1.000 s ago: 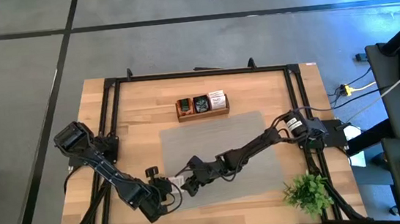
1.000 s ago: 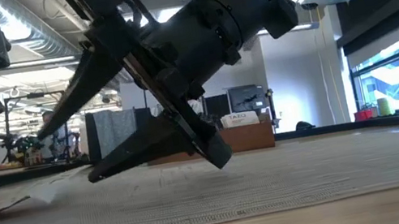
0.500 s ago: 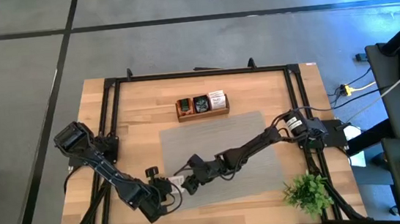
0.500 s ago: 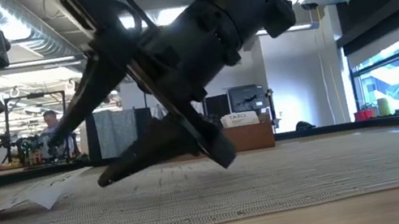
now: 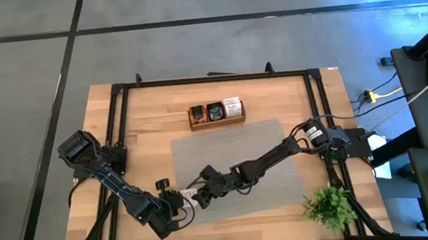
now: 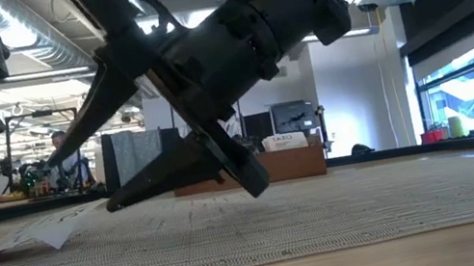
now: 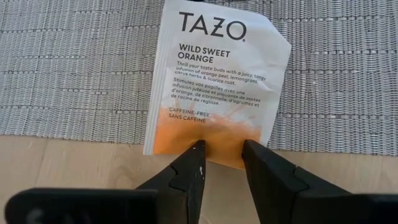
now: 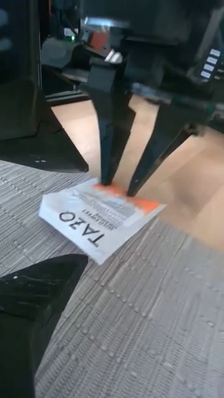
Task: Pick & Place Tea
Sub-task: Put the white orange tea bag into the right section of the wooden organizer
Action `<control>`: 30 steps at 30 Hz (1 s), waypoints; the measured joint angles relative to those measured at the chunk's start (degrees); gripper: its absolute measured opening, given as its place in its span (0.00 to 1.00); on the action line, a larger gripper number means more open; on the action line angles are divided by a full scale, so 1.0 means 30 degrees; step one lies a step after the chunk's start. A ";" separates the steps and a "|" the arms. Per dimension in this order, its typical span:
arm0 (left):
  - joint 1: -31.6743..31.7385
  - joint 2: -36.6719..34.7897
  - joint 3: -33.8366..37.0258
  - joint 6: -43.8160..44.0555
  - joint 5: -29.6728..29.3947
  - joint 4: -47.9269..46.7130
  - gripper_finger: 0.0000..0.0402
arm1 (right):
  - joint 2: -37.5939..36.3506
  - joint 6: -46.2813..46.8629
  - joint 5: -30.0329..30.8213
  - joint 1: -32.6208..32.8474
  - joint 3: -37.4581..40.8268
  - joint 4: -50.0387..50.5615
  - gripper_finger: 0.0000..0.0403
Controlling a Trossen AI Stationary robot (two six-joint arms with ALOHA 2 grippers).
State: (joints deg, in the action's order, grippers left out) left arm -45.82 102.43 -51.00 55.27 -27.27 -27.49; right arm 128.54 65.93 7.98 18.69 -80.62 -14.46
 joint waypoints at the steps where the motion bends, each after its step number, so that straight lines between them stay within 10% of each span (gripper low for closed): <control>1: 0.0000 0.0000 0.0000 -0.0015 -0.0004 0.0004 0.27 | 0.0048 0.0007 0.0125 0.0050 0.0000 -0.0037 0.56; 30: 0.0022 0.0015 0.0007 -0.0036 -0.0138 0.0124 0.27 | 0.1510 0.0630 -0.0276 0.0705 -0.1556 -0.0770 0.56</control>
State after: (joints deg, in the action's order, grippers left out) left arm -45.76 102.48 -50.98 55.16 -27.68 -27.11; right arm 133.07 67.82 7.15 20.80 -85.29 -16.77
